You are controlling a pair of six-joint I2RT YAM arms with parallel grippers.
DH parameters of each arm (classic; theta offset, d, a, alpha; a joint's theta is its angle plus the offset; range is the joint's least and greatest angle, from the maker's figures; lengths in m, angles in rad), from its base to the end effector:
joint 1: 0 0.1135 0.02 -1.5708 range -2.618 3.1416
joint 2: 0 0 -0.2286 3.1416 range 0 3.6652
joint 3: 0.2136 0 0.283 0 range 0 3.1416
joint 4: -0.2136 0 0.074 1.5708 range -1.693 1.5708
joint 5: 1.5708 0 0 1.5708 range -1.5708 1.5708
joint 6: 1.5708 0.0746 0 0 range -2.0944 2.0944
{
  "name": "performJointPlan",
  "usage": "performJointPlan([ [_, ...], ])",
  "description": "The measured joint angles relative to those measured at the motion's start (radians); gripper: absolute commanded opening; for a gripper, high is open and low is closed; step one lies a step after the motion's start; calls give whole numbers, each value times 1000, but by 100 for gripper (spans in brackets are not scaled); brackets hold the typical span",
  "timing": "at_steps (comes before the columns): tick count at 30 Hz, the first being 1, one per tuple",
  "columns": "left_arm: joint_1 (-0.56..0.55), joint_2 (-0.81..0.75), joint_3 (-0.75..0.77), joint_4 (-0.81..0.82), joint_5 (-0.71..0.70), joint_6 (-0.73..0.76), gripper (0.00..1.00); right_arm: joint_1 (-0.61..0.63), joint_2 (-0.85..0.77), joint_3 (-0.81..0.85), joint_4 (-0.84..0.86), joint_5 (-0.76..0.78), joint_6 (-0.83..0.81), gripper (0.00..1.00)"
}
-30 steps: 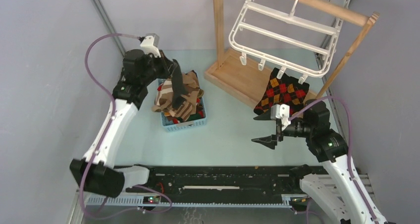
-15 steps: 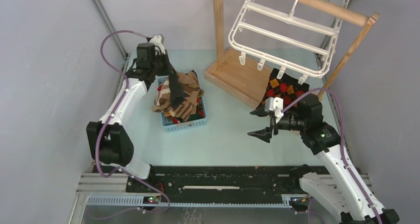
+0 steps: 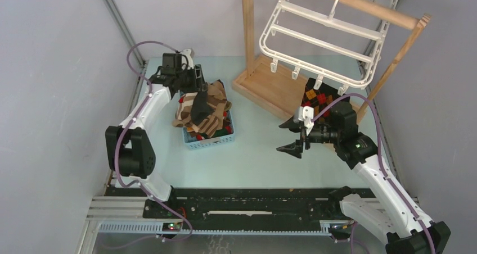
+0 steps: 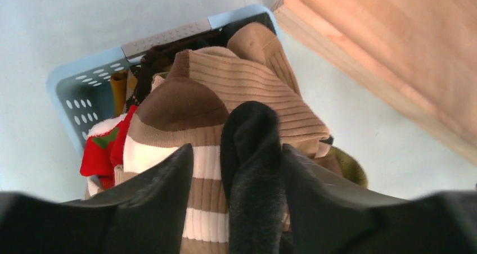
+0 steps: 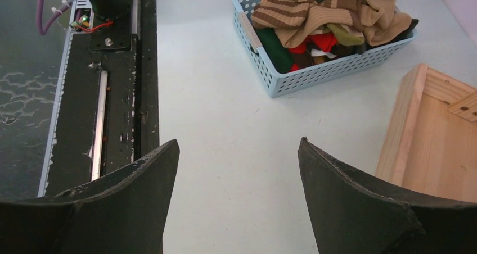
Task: Clip the socks to the hanger
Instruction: Pick up the sock from the bin.
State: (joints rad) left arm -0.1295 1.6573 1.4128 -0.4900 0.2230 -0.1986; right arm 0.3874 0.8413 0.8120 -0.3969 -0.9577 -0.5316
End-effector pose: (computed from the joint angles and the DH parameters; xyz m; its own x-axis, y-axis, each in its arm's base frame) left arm 0.4258 -0.0721 0.2341 -0.7085 -0.1018 -0.6983 0.1519 0.9444 -0.2917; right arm 0.2106 0.1518 0.2874 0.1298 -0.2621 -0.9563 -0.9758 0.1376 -0.1701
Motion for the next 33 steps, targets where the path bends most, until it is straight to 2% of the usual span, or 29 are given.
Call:
performJointPlan([
  [3,0,-36,18,-22,-12,15,81,0,6,0,17,5,8,86],
  [9,-36,-207,51,-72,-59,103,97,0,5,-8,45,7,21,86],
  [14,-289,-283,71,-159,-250,233,100,-5,4,-22,50,7,29,87],
  [17,-385,-273,35,-196,-352,256,100,-7,1,-27,50,7,32,87],
  [22,-403,-170,-9,-240,-489,269,100,-7,-13,-35,50,7,34,87],
  [29,-403,-38,-49,-222,-500,278,98,-7,-53,-59,50,7,38,87],
  [30,-403,-25,-51,-217,-502,278,94,-7,-58,-62,50,7,39,87],
  [31,-403,-10,-51,-209,-505,279,76,-7,-64,-64,49,7,39,87],
  [32,-402,3,-51,-200,-510,278,51,-7,-69,-65,49,7,40,87],
  [33,-399,13,-51,-193,-516,275,39,-7,-74,-65,50,7,40,87],
])
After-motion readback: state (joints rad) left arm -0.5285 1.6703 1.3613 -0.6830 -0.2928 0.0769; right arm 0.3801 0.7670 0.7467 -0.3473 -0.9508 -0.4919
